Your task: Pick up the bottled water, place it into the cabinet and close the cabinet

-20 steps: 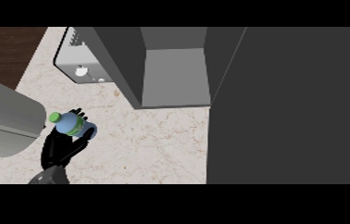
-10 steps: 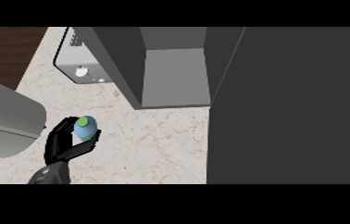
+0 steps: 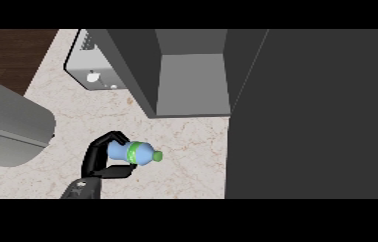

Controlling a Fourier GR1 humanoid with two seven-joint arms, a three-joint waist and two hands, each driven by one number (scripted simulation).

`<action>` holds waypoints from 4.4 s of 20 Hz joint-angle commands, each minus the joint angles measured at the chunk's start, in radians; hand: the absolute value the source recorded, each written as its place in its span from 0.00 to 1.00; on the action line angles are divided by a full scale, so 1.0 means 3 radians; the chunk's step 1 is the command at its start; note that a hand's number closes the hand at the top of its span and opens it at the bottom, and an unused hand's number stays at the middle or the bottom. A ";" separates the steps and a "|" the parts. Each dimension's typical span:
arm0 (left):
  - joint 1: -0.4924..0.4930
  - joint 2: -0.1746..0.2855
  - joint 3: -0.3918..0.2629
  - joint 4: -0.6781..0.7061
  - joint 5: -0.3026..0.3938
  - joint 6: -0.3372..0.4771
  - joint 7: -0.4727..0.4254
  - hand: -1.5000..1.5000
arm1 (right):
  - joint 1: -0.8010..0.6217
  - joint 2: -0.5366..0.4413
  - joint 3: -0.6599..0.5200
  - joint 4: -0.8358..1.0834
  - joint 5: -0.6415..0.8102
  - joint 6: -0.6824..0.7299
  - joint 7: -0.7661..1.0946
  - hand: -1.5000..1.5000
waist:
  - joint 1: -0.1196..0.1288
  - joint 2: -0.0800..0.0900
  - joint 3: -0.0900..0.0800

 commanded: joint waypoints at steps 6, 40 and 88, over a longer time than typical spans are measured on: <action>0.0042 -0.0352 -0.0582 -0.0204 0.0220 -0.0027 0.0158 1.00 | 0.0144 -0.0138 0.0055 -0.0405 0.0045 -0.0093 0.0146 0.00 | 0.0027 -0.0002 -0.0025; -0.1958 -0.0361 -0.2049 -0.0433 0.2166 0.2202 0.2318 1.00 | 0.0357 -0.0381 -0.0526 -0.0300 -0.0505 0.0117 -0.0365 0.00 | -0.0149 0.0054 -0.0023; -0.1046 -0.0362 -0.2780 -0.1761 0.3087 0.1184 0.1563 0.00 | 0.0418 -0.0243 -0.0194 -0.0423 -0.0018 0.0128 -0.0271 0.00 | 0.0082 -0.0017 -0.0029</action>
